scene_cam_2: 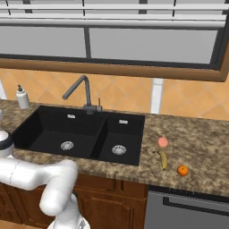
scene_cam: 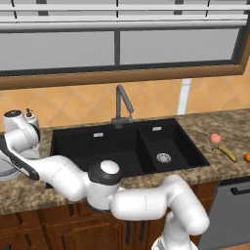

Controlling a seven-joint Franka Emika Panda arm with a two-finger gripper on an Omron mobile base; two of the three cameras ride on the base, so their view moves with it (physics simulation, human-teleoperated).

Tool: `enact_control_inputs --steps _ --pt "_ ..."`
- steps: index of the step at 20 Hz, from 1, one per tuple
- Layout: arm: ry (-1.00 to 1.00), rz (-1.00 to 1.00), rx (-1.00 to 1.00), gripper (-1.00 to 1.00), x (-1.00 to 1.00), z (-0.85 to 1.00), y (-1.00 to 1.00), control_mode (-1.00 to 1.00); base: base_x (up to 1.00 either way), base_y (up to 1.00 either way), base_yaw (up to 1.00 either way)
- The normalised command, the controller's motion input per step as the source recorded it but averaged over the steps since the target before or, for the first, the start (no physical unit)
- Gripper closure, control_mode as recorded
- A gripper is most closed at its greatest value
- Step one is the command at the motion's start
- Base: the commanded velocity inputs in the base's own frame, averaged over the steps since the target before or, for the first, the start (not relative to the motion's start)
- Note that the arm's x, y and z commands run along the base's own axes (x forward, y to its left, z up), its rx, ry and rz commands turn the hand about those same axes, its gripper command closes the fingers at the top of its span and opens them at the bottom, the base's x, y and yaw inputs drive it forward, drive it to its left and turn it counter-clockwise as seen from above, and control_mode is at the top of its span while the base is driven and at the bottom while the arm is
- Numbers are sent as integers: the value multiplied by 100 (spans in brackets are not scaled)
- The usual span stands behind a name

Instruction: Put the colander in the sink, put the tangerine, banana, peach in the colander, and turn on the sink faucet and pour water over the colander.

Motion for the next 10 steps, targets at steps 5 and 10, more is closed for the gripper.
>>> enact_control_inputs --steps 5,10 --pt "0 -1 1 -100 19 -57 10 -100 0 0 0" --pt "-6 -8 2 100 5 -45 11 -100 0 0 0"
